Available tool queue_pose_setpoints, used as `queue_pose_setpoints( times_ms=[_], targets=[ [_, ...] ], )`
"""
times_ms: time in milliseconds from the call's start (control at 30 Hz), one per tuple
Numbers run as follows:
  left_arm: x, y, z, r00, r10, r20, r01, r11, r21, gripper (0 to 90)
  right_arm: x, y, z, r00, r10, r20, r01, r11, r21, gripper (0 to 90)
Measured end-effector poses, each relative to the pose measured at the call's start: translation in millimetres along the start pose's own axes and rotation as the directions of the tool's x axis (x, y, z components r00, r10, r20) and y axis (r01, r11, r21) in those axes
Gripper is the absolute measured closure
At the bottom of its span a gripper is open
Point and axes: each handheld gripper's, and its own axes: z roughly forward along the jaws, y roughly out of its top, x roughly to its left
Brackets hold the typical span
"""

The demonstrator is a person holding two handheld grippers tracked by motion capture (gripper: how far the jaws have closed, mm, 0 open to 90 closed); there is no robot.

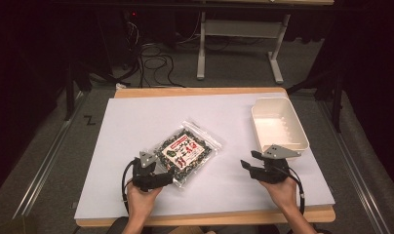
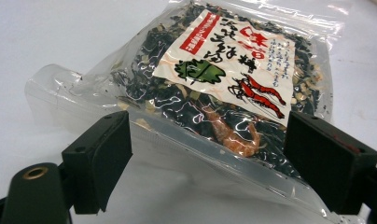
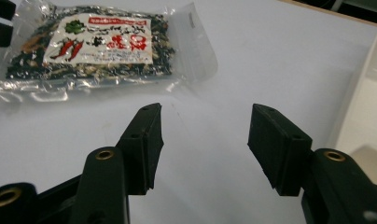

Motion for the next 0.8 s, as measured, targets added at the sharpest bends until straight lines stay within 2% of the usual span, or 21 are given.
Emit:
queue_pose_setpoints(
  times_ms=[233,400,500,600,733,800],
  targets=[
    [-0.2,-0.5,0.5,1.0,0.0,-0.002,0.0,1.0,0.001,16.1,1.5,23.1,20.9,0.9998,-0.007,-0.019,0.008,0.999,0.039,46.3],
    [5.1,-0.6,-0.3,0.9996,-0.028,-0.009,0.028,0.9996,-0.005,16.1,4.1,35.0,42.0,0.9988,-0.002,-0.048,0.006,0.996,0.084,46.8],
    [2.0,-0.7,1.8,0.9999,-0.013,-0.011,0.013,0.9999,0.009,16.2,5.4,42.0,54.0,0.9993,-0.023,-0.03,0.026,0.992,0.125,46.4],
    [0.6,-2.2,1.8,0.9998,0.0,-0.022,0.0,1.0,0.009,16.3,0.7,47.2,63.7,0.9999,-0.001,-0.014,0.003,0.989,0.148,43.0],
    [2.1,-2.2,3.2,0.9996,-0.009,-0.028,0.009,0.9998,0.019,16.4,-4.6,51.3,77.4,0.9983,0.055,-0.019,-0.052,0.987,0.153,40.1],
    [2.2,-1.8,4.4,0.9995,-0.011,-0.029,0.012,0.9997,0.02,16.5,-5.8,53.0,82.5,0.9984,0.055,-0.013,-0.052,0.984,0.17,40.0]
  ],
)
